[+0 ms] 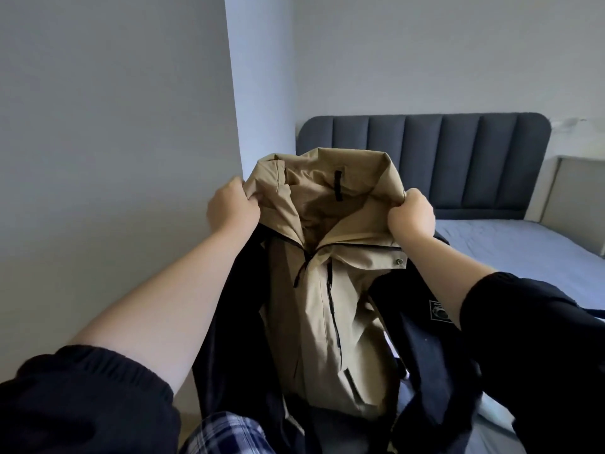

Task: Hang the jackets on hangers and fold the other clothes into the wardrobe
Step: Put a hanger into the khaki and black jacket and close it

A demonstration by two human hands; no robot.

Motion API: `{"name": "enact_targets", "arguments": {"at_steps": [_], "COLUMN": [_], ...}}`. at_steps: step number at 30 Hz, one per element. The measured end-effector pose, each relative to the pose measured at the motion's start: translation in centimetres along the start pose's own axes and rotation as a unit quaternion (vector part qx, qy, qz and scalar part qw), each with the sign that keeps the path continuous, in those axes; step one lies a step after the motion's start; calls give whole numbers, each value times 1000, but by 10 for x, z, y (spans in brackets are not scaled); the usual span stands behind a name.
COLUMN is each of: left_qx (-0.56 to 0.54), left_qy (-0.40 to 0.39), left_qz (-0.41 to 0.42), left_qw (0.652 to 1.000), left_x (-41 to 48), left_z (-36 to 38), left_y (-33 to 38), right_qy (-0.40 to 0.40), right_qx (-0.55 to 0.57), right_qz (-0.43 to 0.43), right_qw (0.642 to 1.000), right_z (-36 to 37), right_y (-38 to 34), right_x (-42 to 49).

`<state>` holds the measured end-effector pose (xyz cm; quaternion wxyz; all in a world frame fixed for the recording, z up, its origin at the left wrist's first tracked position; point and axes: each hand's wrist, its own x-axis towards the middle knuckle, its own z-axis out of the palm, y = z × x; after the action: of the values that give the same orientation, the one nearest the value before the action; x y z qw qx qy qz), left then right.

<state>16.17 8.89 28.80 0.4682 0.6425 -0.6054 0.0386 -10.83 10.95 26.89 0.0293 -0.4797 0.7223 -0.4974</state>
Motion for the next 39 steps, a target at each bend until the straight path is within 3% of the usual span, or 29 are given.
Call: {"name": "enact_targets", "arguments": {"at_steps": [10,16,27,30,34,39], "left_qx": [29,-11,-103,-34,91,117], "left_qy": [85,123,220,166,50,-55], "left_qz": [100,131,150,157,178,124], "left_qw": [991,984,959,973,979,984], "left_x": [8,21,46,44,26,-12], "left_z": [-78,-125,-160,-138,-73,25], "left_y": [89,147,195,184,146,94], "right_qy": [131,200,362,316,154,41], "right_qx": [110,134,73,-10,-117,-174], "right_qz": [-67,-104,-213,-222,-144,-92], "right_qw": [983,965,905,923,971,980], "right_z": [-99,-150,-213,-204,-148,-62], "right_y": [-61,-95,-146,-137,-79,16], "right_x": [10,23,50,58,69,60]}}
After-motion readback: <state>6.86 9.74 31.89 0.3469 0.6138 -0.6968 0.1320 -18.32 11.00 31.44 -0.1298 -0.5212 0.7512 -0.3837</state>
